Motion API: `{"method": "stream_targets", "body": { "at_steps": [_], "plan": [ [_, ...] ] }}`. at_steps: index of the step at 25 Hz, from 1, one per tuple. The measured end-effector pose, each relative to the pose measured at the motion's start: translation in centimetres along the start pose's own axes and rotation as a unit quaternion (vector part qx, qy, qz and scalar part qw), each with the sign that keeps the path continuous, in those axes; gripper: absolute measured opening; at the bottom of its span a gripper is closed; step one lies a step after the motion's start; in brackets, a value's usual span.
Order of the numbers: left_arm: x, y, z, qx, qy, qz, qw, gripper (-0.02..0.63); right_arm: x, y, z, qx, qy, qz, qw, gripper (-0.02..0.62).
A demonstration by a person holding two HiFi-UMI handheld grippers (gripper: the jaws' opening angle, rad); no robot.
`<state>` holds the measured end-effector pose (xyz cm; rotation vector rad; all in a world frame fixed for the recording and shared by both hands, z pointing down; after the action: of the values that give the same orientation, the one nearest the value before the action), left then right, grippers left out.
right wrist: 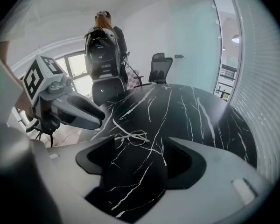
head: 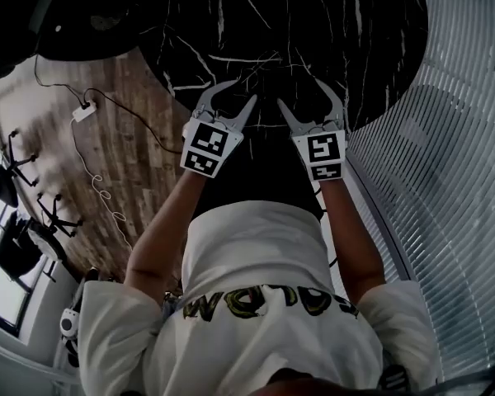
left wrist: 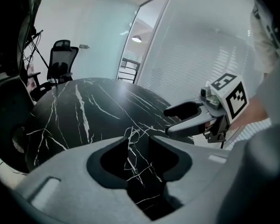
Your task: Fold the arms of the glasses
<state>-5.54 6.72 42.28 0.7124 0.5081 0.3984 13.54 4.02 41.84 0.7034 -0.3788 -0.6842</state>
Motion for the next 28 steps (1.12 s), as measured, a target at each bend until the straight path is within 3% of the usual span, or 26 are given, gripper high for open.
{"method": "stream_targets", "body": {
  "at_steps": [9, 15, 28],
  "plan": [
    [3.0, -5.5, -6.5, 0.076, -0.024, -0.011, 0.9967, 0.135, -0.6, -6.0, -7.1, 0.08, -0.017, 0.028, 0.996, 0.304],
    [5.5, -9.1, -10.3, 0.118, -0.018, 0.001, 0.9929, 0.133, -1.8, -9.6, -11.1, 0.118, -0.037, 0.043, 0.991, 0.285],
    [9.4, -14.5, -17.2, 0.225, -0.03, -0.016, 0.9738, 0.107, -5.1, -16.6, -19.2, 0.224, -0.058, 0.055, 0.971, 0.178]
  ]
}}
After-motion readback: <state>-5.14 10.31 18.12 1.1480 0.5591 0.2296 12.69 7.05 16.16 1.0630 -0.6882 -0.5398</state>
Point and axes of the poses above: the fingertips, and each gripper's own axes: z forward along the fingers, x to its right, y out of its underside, the point moved 10 cm from there along -z, backward along the fingers, and after that the axes turned 1 degree about x, right-handed, at the moved point
